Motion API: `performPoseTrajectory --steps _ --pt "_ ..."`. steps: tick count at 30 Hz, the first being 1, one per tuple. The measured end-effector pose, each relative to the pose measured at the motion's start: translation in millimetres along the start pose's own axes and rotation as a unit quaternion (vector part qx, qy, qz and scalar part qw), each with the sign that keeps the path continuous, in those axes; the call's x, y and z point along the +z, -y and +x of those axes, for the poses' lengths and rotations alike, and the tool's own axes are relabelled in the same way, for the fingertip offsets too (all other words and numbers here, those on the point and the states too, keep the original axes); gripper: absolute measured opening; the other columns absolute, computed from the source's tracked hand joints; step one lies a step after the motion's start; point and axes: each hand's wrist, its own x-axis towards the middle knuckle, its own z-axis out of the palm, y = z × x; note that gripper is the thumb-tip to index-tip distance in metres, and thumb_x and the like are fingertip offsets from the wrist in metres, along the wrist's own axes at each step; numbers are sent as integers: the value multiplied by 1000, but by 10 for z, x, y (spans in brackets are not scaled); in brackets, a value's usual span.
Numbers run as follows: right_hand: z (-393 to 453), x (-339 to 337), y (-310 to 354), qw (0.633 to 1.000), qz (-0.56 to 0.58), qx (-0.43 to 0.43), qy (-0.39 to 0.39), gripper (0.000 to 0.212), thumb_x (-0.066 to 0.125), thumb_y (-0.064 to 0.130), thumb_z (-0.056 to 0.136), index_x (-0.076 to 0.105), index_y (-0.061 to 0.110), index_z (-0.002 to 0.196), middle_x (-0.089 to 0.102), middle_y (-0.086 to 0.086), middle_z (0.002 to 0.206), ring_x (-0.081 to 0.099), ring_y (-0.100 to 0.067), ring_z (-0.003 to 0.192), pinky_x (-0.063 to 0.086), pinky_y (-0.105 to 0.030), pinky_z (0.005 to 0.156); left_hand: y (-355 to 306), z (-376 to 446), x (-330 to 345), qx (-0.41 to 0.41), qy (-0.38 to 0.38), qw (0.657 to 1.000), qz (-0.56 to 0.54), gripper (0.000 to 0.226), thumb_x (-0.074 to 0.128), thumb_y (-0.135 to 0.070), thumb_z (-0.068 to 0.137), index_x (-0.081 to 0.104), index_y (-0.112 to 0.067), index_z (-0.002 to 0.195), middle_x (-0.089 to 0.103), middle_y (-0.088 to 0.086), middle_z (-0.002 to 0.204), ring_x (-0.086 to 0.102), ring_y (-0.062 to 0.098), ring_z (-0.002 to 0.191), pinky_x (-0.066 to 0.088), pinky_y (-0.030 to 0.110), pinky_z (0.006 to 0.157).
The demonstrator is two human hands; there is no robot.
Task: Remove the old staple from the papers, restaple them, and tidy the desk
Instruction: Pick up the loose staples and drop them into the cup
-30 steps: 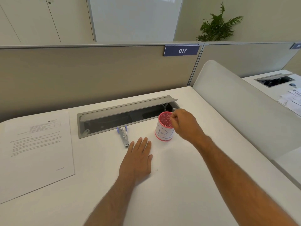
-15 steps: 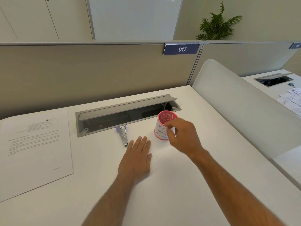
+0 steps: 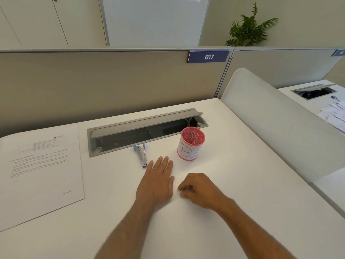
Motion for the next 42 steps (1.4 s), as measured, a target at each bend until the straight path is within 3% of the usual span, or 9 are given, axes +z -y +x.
performPoseTrajectory --steps 7,12,22,25,29,32,35,38,42 --pt "80 -74 52 997 -53 -44 43 14 69 23 85 77 20 96 73 4 93 62 -12 86 50 -29 80 -3 1 -17 3 -1 1000 3 70 -1 -46 89 6 -20 154 2 1 163 -2 18 150 0 41 122" --pt "113 -120 119 990 -97 -67 80 18 62 21 89 76 17 101 72 -1 95 61 -17 85 50 -31 79 5 3 1 0 1 1000 -1 70 -2 -47 90 6 -20 154 2 0 163 -2 18 150 -1 40 122" --pt "80 -38 57 987 -119 -82 73 16 58 24 88 66 13 97 65 -3 96 56 -15 82 46 -25 77 -4 -7 -22 2 2 1000 -2 72 -4 -47 88 5 -20 154 2 0 163 -2 18 150 -2 40 122" --pt "55 -8 30 985 -124 -100 67 16 54 24 90 62 12 97 61 -4 96 55 -18 83 46 -29 77 -3 4 -21 3 0 1000 -4 73 -5 -48 88 5 -21 154 1 0 163 -3 18 150 -2 40 122" --pt "10 -71 44 990 -93 -109 17 14 53 25 92 60 14 97 58 1 92 49 -11 76 44 -23 71 -3 -3 -21 4 1 1000 -2 77 -10 -49 84 6 -20 154 1 0 163 -3 18 150 0 41 122" --pt "74 -337 67 989 -27 -95 -114 4 60 21 89 63 18 90 53 9 84 46 -1 68 39 -15 66 -21 -9 -46 2 -8 1000 0 70 -1 -45 90 10 -19 154 6 2 163 1 19 150 0 40 122" --pt "270 -713 62 972 -22 -54 -229 1 64 17 87 65 16 88 55 8 83 47 -1 68 38 -17 66 -20 -13 -46 1 -1 1000 -6 69 0 -46 91 8 -20 154 3 0 163 -1 18 150 0 41 122" --pt "521 -988 25 972 -71 -6 -226 9 61 21 89 66 14 93 63 0 92 52 -9 79 42 -21 71 -9 -9 -40 4 -1 1000 -1 72 -4 -47 89 9 -19 154 4 0 163 0 19 150 1 41 122" --pt "773 -1083 21 980 -141 49 -133 17 56 24 93 66 15 104 67 -7 111 59 -17 95 52 -31 85 -10 -11 -43 7 -1 1000 1 72 -3 -47 89 10 -18 154 5 1 163 1 19 150 2 42 122"
